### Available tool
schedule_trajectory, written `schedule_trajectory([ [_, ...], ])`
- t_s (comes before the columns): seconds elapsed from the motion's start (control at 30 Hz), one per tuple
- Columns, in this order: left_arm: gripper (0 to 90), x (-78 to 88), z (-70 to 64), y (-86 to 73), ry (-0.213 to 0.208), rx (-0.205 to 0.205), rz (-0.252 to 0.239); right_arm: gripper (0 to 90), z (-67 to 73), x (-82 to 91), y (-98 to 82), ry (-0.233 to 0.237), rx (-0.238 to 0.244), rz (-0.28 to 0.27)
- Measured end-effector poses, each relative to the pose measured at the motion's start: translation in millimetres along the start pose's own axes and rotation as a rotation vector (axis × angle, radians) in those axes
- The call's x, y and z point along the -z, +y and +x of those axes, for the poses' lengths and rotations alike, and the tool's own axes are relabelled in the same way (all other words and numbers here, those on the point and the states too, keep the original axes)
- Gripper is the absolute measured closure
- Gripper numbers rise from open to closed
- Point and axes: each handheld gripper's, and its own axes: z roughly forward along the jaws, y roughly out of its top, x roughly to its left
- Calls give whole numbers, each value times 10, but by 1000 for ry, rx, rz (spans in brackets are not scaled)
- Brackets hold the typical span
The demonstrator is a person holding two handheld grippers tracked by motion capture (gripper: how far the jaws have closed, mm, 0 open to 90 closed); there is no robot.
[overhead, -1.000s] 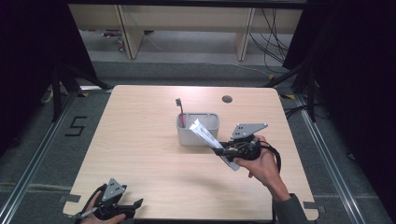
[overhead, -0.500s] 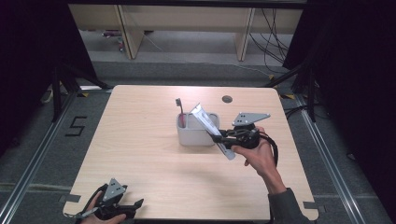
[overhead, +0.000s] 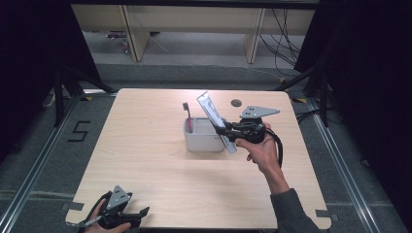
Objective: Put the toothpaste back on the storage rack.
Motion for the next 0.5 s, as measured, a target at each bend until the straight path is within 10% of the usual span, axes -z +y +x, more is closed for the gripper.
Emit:
schedule_trajectory([
  [0.5, 204, 8, -5, -3, 0, 0, -13, 730, -45, -222, 127, -10, -12, -52],
])
